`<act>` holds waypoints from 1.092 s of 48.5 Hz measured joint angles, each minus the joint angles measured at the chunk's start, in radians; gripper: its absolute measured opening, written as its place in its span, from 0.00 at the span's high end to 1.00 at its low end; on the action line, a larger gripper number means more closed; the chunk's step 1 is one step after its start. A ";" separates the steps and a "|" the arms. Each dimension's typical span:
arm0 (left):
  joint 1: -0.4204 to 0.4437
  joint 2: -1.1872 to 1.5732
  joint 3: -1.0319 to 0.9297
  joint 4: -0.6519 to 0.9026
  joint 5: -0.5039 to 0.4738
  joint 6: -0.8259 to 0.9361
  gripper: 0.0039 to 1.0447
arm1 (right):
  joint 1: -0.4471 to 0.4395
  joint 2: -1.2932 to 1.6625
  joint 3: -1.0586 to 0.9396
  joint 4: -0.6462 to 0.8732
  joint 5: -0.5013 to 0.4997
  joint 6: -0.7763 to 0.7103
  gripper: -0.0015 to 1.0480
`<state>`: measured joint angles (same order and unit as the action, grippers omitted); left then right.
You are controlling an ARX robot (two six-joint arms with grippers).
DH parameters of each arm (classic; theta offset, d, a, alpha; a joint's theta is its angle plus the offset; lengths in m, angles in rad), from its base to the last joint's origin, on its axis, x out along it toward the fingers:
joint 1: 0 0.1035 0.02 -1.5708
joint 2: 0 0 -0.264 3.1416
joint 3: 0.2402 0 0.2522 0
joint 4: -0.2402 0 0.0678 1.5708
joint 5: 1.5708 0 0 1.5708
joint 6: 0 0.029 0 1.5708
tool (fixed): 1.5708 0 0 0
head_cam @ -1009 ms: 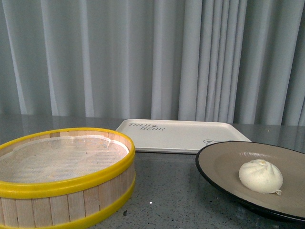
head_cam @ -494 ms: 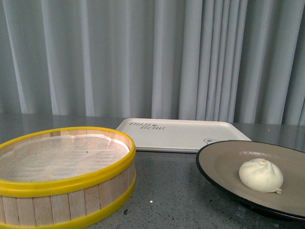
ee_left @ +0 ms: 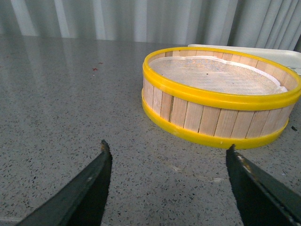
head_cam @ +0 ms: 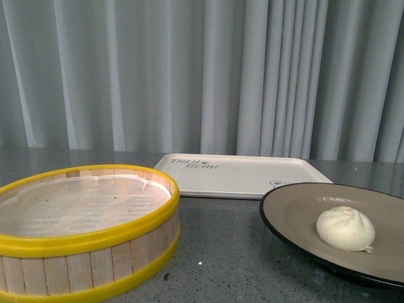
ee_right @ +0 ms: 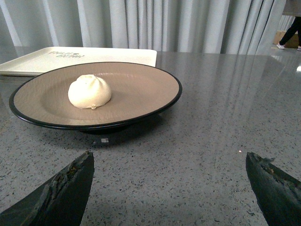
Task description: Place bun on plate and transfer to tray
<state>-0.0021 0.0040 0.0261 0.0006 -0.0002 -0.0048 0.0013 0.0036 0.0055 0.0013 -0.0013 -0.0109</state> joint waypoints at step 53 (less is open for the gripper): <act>0.000 -0.001 0.000 0.000 0.000 0.000 0.06 | -0.354 0.468 0.552 -0.649 -0.559 -1.297 0.08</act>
<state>-0.0021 0.0032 0.0261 0.0006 -0.0002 -0.0048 -0.3523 0.4721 0.5575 -0.6479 -0.5602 -1.3075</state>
